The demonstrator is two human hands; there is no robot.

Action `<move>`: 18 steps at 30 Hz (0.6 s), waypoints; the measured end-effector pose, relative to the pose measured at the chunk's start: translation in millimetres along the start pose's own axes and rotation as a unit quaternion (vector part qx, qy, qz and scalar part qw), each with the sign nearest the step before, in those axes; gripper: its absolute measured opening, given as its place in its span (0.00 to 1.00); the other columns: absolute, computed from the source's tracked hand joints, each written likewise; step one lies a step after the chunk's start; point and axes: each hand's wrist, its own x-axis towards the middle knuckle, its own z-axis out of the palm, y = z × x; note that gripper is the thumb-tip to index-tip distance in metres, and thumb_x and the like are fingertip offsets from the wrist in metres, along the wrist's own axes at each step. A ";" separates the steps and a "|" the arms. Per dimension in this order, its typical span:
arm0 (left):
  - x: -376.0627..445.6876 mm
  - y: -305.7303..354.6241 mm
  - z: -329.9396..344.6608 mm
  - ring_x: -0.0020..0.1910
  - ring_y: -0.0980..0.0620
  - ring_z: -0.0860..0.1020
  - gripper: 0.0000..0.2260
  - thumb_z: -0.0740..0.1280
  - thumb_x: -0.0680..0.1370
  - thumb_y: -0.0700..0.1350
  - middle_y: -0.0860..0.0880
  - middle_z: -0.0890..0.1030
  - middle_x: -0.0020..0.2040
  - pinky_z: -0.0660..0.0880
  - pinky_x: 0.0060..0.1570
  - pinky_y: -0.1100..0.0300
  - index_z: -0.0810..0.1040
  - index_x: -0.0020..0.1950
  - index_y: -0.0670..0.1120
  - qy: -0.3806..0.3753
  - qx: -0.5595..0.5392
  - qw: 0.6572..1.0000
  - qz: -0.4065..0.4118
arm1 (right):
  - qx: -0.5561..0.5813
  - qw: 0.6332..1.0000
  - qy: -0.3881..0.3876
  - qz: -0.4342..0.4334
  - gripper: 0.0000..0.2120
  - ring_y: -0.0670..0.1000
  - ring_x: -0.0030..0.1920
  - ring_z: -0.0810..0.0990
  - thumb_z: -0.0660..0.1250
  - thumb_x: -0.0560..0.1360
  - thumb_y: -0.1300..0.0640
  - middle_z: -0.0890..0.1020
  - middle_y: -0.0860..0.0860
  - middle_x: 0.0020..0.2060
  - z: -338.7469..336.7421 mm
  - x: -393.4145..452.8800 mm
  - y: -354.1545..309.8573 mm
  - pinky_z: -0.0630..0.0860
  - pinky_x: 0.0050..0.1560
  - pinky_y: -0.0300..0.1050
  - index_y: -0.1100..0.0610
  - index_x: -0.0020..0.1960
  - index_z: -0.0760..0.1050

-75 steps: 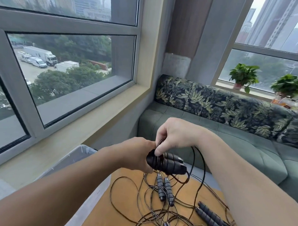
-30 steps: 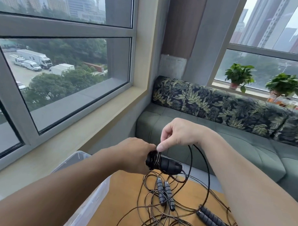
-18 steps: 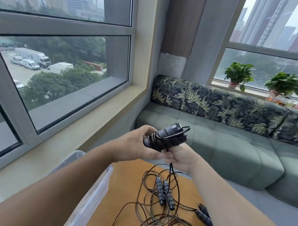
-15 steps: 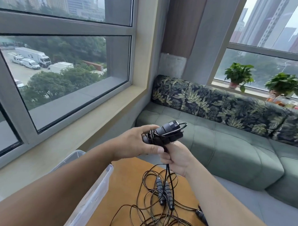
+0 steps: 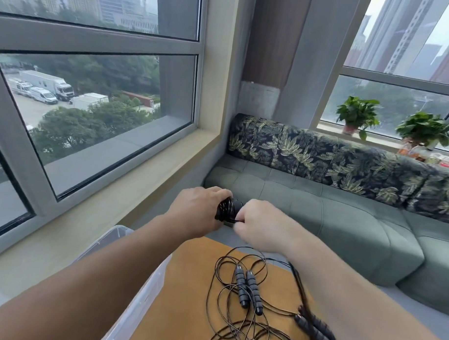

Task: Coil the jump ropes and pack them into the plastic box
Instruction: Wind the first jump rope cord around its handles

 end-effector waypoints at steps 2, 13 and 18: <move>0.0 0.7 -1.3 0.54 0.50 0.78 0.21 0.67 0.75 0.54 0.59 0.75 0.64 0.71 0.44 0.58 0.68 0.67 0.60 -0.003 0.015 0.999 0.031 | -0.039 0.999 0.009 -0.017 0.08 0.55 0.34 0.79 0.64 0.71 0.59 0.82 0.55 0.31 -17.4 0.0 -2.5 0.76 0.32 0.47 0.60 0.35 0.77; -16.4 6.3 -18.1 0.40 0.58 0.79 0.26 0.75 0.68 0.64 0.55 0.82 0.43 0.79 0.44 0.54 0.77 0.63 0.59 -0.091 -0.249 0.962 0.068 | 0.272 0.951 -0.136 -0.058 0.04 0.46 0.30 0.69 0.78 0.69 0.57 0.78 0.54 0.32 -52.9 27.1 45.6 0.64 0.31 0.37 0.56 0.40 0.85; -16.1 9.4 -17.6 0.38 0.54 0.79 0.19 0.77 0.69 0.56 0.51 0.83 0.43 0.77 0.40 0.58 0.81 0.58 0.57 -0.091 -0.410 0.906 0.045 | 0.549 0.827 -0.118 -0.024 0.04 0.49 0.29 0.79 0.69 0.71 0.63 0.80 0.54 0.31 -25.8 35.7 58.2 0.77 0.31 0.39 0.61 0.38 0.77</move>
